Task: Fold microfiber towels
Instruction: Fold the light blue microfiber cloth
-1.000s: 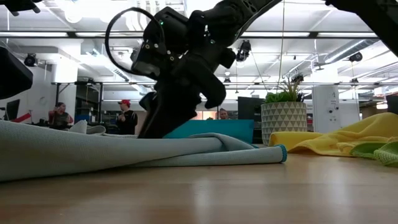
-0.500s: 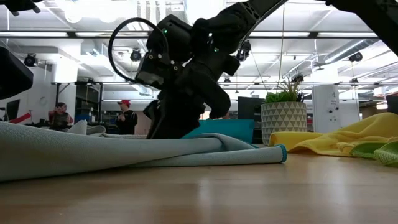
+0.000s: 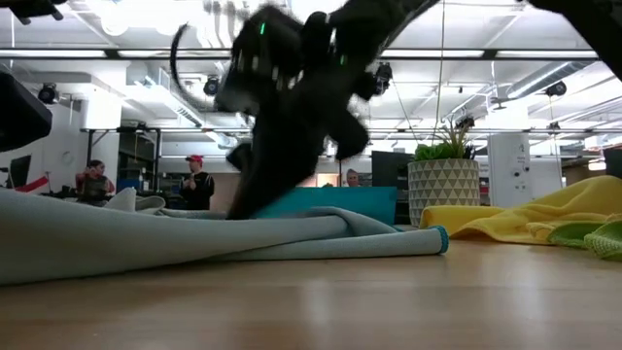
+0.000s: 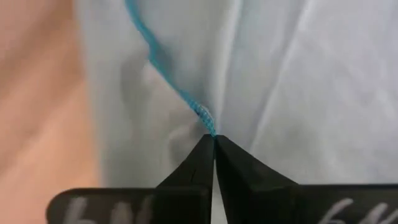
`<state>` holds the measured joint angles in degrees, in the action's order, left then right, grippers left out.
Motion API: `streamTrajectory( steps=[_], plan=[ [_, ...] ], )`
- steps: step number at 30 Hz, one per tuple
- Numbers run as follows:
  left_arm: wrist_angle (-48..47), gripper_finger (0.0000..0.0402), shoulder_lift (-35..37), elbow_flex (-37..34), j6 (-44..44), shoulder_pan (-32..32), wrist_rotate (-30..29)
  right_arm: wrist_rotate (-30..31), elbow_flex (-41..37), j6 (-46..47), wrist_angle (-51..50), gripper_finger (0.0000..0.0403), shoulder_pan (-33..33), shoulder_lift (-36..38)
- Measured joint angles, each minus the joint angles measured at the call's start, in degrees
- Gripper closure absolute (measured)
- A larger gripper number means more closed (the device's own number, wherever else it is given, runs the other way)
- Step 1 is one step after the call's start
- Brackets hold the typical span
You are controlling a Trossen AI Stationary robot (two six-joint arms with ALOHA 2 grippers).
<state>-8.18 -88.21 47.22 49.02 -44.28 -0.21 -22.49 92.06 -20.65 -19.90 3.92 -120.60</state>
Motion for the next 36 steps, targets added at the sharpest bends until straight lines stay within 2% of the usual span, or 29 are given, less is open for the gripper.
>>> streamTrajectory(
  steps=[5,9,20,25,30,36],
  plan=[
    [-4.39,0.0402,4.62,0.0,0.15,0.39,-0.18,0.0,-0.2,-0.1,-5.17,0.0394,1.75,5.55],
    [-7.56,0.0402,9.69,0.0,0.14,0.83,-2.99,1.75,-0.36,0.48,-9.18,0.0394,3.43,10.48],
    [-16.81,0.0402,22.55,0.02,-1.28,1.17,-9.84,15.28,-0.38,8.45,-22.11,0.0395,10.33,23.16],
    [-19.73,0.0402,26.85,0.37,-5.29,1.21,-13.51,21.2,-0.4,13.22,-22.71,0.0395,16.17,26.93],
    [-19.45,0.0402,29.2,3.34,-9.37,1.58,-19.6,28.53,-0.11,17.61,-21.2,0.0395,21.15,29.57],
    [-18.79,0.0402,28.17,4.4,-8.76,1.06,-14.8,31.74,0.08,24.28,-21.25,0.0395,24.4,28.89]
  ],
)
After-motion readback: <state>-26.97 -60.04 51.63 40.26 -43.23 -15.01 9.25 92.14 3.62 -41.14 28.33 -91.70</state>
